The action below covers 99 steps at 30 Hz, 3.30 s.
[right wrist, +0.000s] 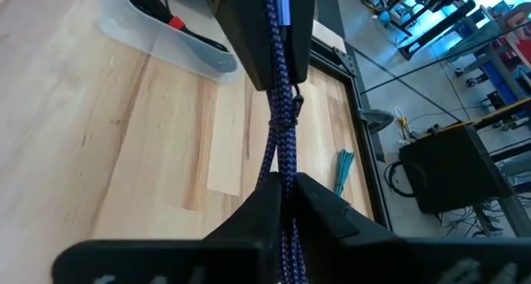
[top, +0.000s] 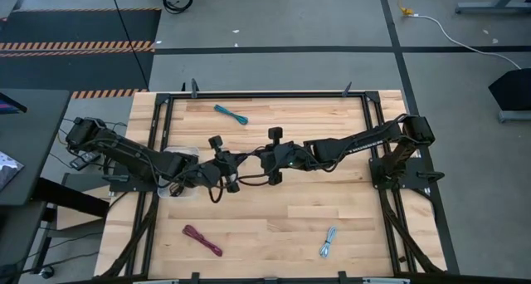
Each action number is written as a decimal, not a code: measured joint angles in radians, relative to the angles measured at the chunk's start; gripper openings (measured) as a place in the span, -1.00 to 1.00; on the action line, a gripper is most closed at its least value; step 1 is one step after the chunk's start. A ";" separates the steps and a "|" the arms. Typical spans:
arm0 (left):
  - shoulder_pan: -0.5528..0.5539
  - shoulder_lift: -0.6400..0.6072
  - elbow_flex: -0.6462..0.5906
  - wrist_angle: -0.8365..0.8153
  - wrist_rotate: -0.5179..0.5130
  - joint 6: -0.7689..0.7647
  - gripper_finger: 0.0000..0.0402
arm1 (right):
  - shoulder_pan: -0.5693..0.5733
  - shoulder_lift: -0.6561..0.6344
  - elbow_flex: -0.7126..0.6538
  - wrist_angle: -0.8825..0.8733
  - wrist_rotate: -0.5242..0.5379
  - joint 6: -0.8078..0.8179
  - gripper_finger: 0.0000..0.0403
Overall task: Pick and place USB-C Cables
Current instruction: Put the purple black charger cable into the transparent bin, then put the pink black charger cable into the transparent bin
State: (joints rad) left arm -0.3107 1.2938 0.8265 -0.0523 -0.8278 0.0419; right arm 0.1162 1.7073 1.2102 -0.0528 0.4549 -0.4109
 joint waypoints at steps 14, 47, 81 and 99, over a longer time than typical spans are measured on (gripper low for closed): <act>0.000 -0.001 0.006 -0.148 -0.104 -0.093 -0.85 | -0.001 0.000 0.000 -0.059 -0.012 -0.010 -0.18; -0.302 -0.010 0.130 -1.507 0.168 -1.767 -0.82 | -0.160 0.001 -0.173 0.023 -0.136 0.198 0.29; -0.274 0.021 0.157 -1.307 -0.240 -1.394 -0.06 | -0.149 0.001 -0.173 -0.013 -0.365 0.302 0.29; -0.392 0.068 0.137 -0.641 0.615 -0.732 -0.08 | 0.068 0.000 -0.172 -0.620 -0.749 0.468 0.28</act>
State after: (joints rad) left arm -0.7026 1.3619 0.9636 -0.6935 -0.2128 -0.6903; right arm 0.1838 1.7069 1.0382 -0.6730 -0.2945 0.0573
